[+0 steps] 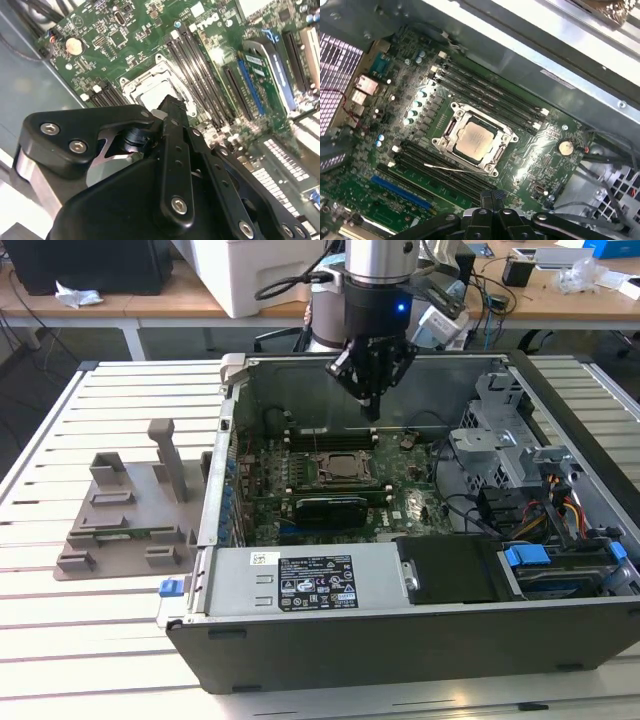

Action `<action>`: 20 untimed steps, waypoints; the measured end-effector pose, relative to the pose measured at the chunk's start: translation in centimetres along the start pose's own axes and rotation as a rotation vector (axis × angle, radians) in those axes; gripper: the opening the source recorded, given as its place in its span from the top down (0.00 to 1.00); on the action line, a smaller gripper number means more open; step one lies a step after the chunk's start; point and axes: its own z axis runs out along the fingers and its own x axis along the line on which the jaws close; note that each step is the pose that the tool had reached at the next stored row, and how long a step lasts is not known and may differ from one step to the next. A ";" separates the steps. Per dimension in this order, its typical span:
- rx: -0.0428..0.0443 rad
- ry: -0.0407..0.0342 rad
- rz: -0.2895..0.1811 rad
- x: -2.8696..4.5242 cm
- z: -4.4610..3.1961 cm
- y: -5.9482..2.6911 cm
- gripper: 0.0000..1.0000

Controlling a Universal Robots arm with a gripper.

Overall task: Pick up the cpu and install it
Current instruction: 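Install the first cpu locking lever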

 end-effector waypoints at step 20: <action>-0.1129 -0.0234 0.333 0.01 0.09 0.01 0.89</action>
